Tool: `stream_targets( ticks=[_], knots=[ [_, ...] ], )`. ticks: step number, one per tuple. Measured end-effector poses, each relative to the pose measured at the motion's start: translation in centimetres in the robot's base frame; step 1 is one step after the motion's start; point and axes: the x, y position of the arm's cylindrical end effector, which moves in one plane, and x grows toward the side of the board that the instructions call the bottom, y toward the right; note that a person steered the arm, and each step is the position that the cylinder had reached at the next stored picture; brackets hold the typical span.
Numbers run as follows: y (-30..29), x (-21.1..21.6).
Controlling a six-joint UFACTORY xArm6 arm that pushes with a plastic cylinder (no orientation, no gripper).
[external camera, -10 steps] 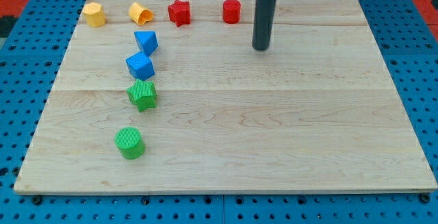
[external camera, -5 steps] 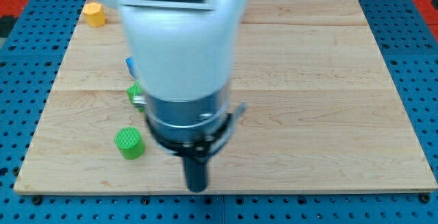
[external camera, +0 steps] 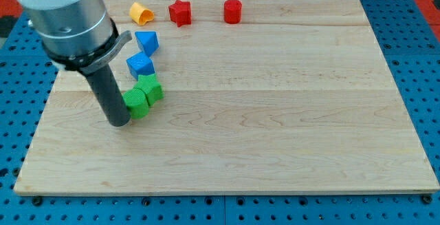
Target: Move the green circle to the center of the board
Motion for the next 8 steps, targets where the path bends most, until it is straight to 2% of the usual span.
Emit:
stream_targets(
  ticks=[2,3,5,7,8],
  knots=[
    [0.4,-1.6],
    [3.4,-2.1],
    [3.5,-3.0],
    [6.3,-8.2],
    [10.3,-8.9]
  ],
)
